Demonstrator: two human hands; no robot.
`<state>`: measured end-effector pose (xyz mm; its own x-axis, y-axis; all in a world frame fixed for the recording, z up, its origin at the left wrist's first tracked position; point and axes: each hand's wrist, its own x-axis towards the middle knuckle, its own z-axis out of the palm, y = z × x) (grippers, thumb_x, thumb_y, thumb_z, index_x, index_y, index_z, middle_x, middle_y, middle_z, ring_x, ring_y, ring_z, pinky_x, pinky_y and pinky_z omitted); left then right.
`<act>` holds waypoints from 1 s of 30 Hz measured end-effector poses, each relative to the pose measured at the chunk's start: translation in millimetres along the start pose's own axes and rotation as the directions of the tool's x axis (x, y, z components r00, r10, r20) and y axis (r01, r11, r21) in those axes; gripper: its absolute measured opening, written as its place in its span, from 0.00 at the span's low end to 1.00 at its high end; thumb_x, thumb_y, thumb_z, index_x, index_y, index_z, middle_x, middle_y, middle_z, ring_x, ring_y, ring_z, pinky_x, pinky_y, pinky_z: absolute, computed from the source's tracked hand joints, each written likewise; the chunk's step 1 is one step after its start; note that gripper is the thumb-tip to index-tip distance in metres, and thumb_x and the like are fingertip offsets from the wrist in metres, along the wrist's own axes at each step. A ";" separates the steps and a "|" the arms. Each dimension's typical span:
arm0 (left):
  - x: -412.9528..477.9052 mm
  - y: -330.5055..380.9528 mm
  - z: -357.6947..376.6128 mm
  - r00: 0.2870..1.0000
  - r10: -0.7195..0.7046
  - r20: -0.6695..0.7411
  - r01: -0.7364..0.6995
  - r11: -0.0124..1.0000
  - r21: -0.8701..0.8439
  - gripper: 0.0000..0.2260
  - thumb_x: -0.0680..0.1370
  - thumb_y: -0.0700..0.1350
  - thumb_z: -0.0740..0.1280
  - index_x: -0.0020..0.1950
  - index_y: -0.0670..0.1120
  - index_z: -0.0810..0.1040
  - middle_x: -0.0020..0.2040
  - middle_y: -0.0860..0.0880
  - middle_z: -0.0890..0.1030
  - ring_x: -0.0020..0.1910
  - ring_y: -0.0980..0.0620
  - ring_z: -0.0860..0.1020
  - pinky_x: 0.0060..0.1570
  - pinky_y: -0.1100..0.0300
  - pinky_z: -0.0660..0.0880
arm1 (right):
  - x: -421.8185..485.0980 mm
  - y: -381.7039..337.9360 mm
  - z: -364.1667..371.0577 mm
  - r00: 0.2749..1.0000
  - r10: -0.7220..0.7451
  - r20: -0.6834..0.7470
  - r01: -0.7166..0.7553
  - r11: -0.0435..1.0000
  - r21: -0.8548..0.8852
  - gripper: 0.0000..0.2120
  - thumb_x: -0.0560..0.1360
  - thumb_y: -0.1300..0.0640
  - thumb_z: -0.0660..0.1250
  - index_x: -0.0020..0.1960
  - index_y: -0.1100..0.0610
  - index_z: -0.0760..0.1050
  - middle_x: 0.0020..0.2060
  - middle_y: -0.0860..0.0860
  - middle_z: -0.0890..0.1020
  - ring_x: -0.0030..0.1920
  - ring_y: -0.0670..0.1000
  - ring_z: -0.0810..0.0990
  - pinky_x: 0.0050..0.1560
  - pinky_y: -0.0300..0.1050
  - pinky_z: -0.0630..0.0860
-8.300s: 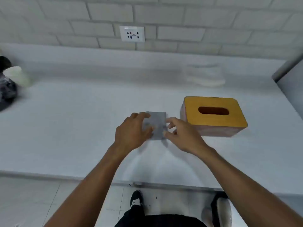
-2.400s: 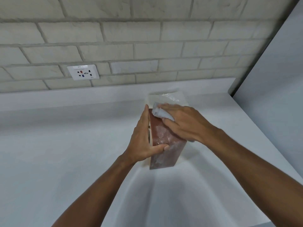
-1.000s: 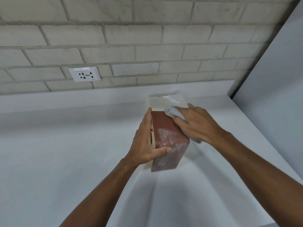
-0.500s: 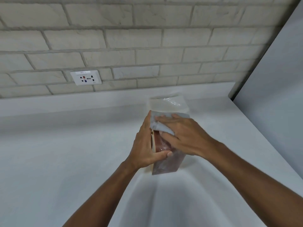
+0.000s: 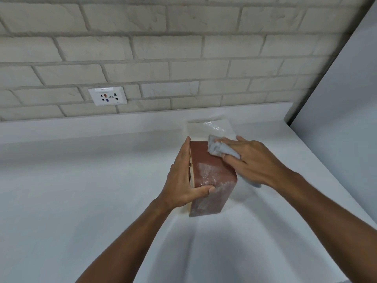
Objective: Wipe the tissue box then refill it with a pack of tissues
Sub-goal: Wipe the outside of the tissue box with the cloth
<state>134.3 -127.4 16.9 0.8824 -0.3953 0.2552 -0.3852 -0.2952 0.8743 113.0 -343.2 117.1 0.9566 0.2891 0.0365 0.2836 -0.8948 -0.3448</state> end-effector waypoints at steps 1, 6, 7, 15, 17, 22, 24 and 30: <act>0.1 0.2 0.0 1.000 -0.002 0.001 0.002 1.000 0.000 0.60 0.64 0.74 0.74 0.84 0.60 0.41 0.83 0.54 0.60 0.81 0.51 0.62 0.75 0.39 0.67 | 0.0 -5.0 -0.9 1.000 -0.011 -0.010 0.011 1.000 -0.016 0.20 0.80 0.47 0.53 0.69 0.43 0.72 0.70 0.43 0.74 0.69 0.49 0.73 0.73 0.51 0.65; -0.3 -3.2 1.1 1.000 0.020 -0.008 -0.020 1.000 -0.007 0.59 0.66 0.70 0.77 0.84 0.58 0.41 0.83 0.54 0.60 0.81 0.51 0.63 0.75 0.38 0.67 | -5.9 -21.4 15.6 0.994 -0.110 0.015 0.109 0.993 0.046 0.25 0.78 0.45 0.54 0.74 0.43 0.66 0.73 0.40 0.66 0.74 0.39 0.60 0.76 0.45 0.59; 0.2 -2.4 0.4 1.000 0.012 -0.007 -0.012 1.000 -0.010 0.59 0.65 0.72 0.76 0.84 0.59 0.41 0.83 0.54 0.60 0.81 0.51 0.63 0.75 0.39 0.67 | -2.9 -15.9 12.8 0.997 -0.077 -0.003 0.077 0.996 0.033 0.25 0.78 0.44 0.53 0.74 0.44 0.66 0.74 0.41 0.67 0.75 0.42 0.62 0.75 0.48 0.61; -0.1 -4.8 1.9 1.000 0.004 -0.017 -0.004 1.000 0.011 0.59 0.66 0.66 0.78 0.85 0.57 0.42 0.82 0.52 0.63 0.80 0.51 0.65 0.75 0.39 0.67 | -9.5 -23.9 14.2 0.992 -0.124 -0.028 0.125 0.992 0.011 0.23 0.82 0.48 0.56 0.76 0.45 0.63 0.74 0.39 0.63 0.73 0.36 0.56 0.72 0.31 0.48; -0.1 -4.7 2.0 1.000 0.010 -0.014 -0.010 1.000 0.014 0.60 0.66 0.69 0.77 0.85 0.57 0.41 0.83 0.53 0.60 0.81 0.51 0.62 0.76 0.40 0.67 | -5.6 -20.7 9.2 0.997 -0.026 -0.076 0.025 1.000 -0.015 0.21 0.83 0.51 0.57 0.76 0.46 0.64 0.75 0.43 0.65 0.75 0.40 0.58 0.73 0.33 0.49; -0.4 -9.6 4.8 1.000 0.000 -0.029 0.000 1.000 -0.001 0.59 0.66 0.58 0.79 0.85 0.56 0.43 0.80 0.51 0.66 0.78 0.49 0.68 0.73 0.37 0.69 | -14.6 -31.3 24.9 0.982 -0.186 0.027 0.186 0.982 0.029 0.25 0.80 0.46 0.55 0.76 0.45 0.62 0.74 0.39 0.61 0.74 0.35 0.54 0.77 0.38 0.51; -0.1 -7.5 3.7 1.000 0.004 -0.014 -0.004 1.000 0.009 0.60 0.65 0.67 0.78 0.85 0.55 0.42 0.83 0.53 0.61 0.81 0.51 0.63 0.76 0.39 0.66 | -7.4 -18.0 15.6 0.995 -0.087 -0.054 0.087 0.996 -0.005 0.24 0.80 0.45 0.54 0.76 0.43 0.63 0.75 0.41 0.63 0.74 0.37 0.57 0.77 0.44 0.56; -0.9 -9.9 4.5 1.000 -0.003 -0.027 0.003 1.000 0.020 0.58 0.65 0.59 0.78 0.85 0.57 0.42 0.81 0.56 0.63 0.79 0.54 0.65 0.74 0.38 0.68 | -22.9 -30.3 23.1 0.978 -0.210 0.018 0.209 0.977 0.044 0.26 0.79 0.44 0.53 0.76 0.47 0.63 0.74 0.41 0.65 0.74 0.37 0.58 0.76 0.41 0.57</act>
<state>136.1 -128.0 6.1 0.8903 -0.3712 0.2638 -0.3877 -0.3138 0.8667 81.0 -314.9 105.1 0.8746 0.4763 0.0911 0.4737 -0.7991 -0.3702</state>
